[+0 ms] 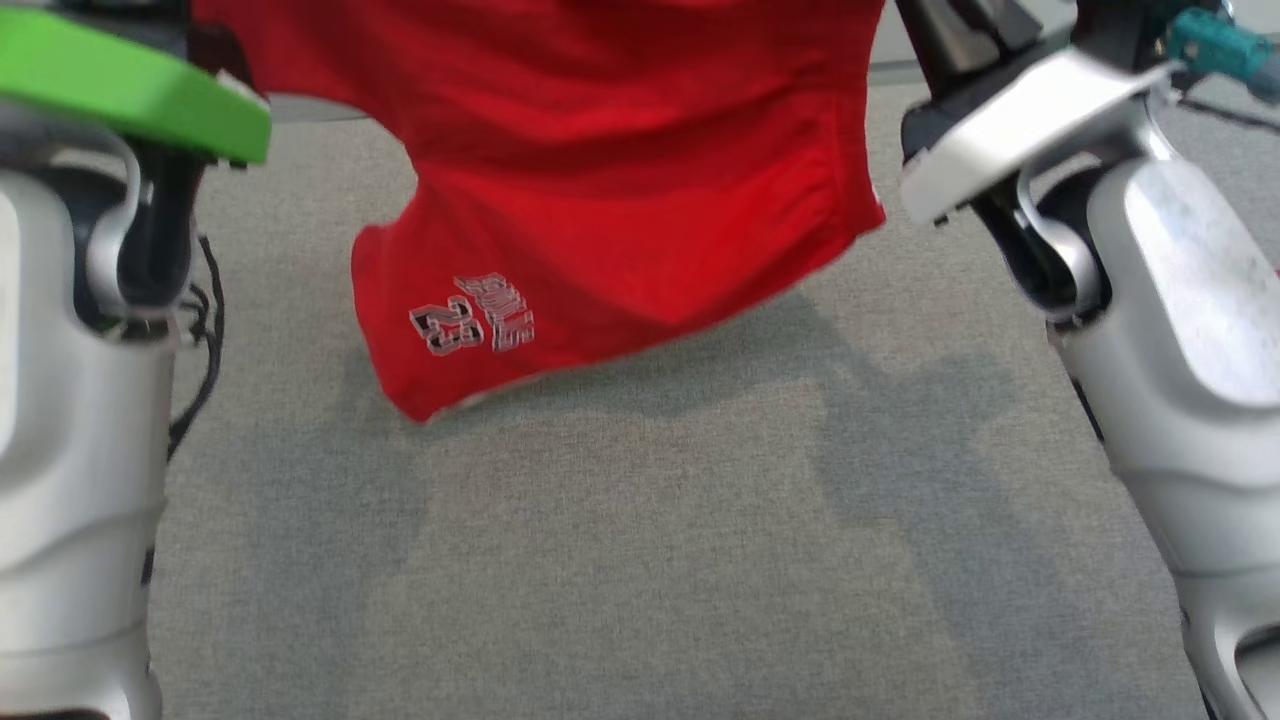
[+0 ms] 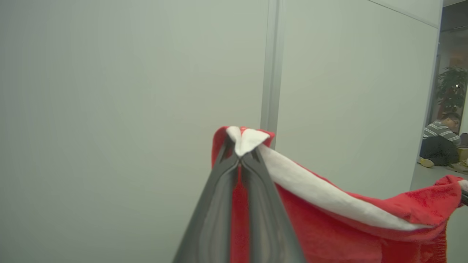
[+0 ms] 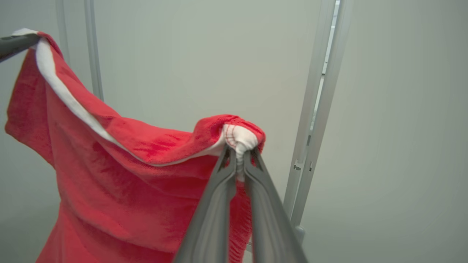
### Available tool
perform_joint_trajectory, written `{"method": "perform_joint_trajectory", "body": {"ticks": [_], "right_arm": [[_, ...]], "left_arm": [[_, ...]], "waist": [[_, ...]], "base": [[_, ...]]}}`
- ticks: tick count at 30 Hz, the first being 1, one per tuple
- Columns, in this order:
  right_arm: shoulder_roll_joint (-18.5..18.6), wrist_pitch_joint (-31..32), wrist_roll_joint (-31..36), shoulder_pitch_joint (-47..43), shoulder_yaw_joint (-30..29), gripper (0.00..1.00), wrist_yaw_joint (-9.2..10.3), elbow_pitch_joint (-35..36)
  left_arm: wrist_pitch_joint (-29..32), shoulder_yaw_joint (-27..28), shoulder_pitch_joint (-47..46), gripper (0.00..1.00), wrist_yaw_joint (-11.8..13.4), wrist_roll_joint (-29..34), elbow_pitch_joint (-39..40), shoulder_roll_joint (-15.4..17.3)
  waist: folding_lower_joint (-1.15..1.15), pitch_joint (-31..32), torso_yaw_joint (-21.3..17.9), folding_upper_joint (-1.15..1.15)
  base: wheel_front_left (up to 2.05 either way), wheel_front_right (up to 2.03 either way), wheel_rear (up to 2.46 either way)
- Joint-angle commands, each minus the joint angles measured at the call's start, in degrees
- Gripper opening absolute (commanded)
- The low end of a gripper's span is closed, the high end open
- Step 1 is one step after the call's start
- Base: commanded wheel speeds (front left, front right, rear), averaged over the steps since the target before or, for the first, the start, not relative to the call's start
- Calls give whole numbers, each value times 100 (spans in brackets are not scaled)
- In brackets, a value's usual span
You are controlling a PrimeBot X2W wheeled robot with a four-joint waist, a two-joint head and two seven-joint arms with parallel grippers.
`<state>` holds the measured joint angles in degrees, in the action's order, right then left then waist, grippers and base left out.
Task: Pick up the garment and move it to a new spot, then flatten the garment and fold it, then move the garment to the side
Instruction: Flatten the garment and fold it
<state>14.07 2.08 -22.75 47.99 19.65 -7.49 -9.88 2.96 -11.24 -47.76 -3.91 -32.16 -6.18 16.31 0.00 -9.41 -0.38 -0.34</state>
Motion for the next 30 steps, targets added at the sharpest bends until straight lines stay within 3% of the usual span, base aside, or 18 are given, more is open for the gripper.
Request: {"method": "perform_joint_trajectory", "body": {"ticks": [1, 9, 14, 22, 25, 30], "right_arm": [[-30, -172, 92, 378, 83, 0, 0, -350], [-299, -1560, 761, 2307, 187, 0, 0, -2508], [-450, -1727, 1062, 2407, 187, 0, 0, -3192], [-315, -1728, 637, 1258, 952, 0, 0, -3247], [-230, -1729, 457, 945, 1112, 0, 0, -3060], [55, -1728, 10, 90, 1286, 0, 0, -2329]], "left_arm": [[-33, -34, -374, 0, -40, 96, -321, -2], [-920, -225, -2143, 0, -118, 496, -2031, -314], [-1492, -371, -2121, 0, -226, 458, -2629, -563], [-1797, -649, -685, 0, -359, 108, -2733, -616], [-1820, -676, -260, 0, -358, 48, -2516, -547], [-1813, -530, 917, 0, -362, 36, -1498, -371]], "waist": [[0, -504, 155, 34], [0, -1044, 418, 34], [0, -1338, 578, 34], [0, -1440, 661, 34], [0, -1421, 649, 34], [0, -1297, 618, 34]], "base": [[0, 0, 0], [0, 0, 0], [0, 0, 0], [0, 0, 0], [0, 0, 0], [0, 0, 0]]}}
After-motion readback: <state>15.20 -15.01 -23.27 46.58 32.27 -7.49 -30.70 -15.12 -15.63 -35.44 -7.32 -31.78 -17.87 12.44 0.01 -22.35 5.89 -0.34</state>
